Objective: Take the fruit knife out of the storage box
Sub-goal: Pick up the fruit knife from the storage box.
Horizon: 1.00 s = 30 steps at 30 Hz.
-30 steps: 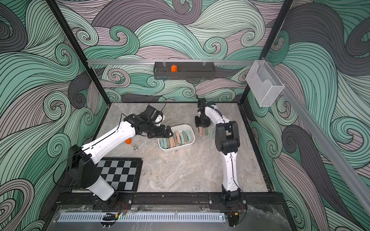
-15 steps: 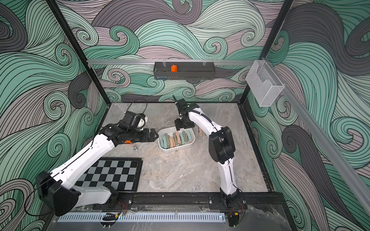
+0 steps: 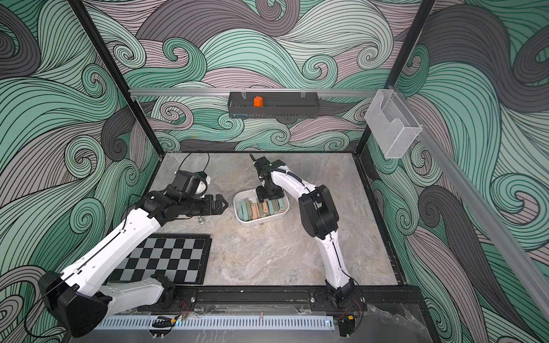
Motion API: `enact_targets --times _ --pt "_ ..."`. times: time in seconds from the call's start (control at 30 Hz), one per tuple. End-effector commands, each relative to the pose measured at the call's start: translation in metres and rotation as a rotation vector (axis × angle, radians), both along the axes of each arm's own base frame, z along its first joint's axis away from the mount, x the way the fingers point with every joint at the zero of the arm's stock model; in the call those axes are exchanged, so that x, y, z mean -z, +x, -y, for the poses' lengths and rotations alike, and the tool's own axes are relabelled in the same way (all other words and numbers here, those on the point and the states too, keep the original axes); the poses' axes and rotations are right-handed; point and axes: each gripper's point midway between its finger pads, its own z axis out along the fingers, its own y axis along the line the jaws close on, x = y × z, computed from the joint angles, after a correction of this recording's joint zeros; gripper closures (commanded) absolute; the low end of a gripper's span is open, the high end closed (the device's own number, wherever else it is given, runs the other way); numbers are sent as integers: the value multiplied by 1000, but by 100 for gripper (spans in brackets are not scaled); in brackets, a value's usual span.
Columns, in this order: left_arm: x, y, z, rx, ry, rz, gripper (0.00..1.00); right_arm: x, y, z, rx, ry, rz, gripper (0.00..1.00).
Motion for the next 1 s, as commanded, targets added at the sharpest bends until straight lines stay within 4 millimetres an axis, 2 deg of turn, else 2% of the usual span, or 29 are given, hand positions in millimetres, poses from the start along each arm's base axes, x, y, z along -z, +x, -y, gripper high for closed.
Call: enact_targets --times 0.0,0.07,0.27,0.67,0.97 --pt "3 -7 -10 -23 20 -17 1 8 -4 0 -10 -24 -14 50" --pt "5 -7 -10 -24 21 -21 1 10 -2 1 -13 -34 -12 60" --pt "10 -7 -11 -26 21 -33 1 18 -1 7 -20 -73 -13 71" --pt "14 -7 -9 -15 23 -52 1 40 -5 6 -43 -77 -64 72" --pt "18 -9 -8 0 24 -70 1 55 -10 2 -52 -63 -109 61"
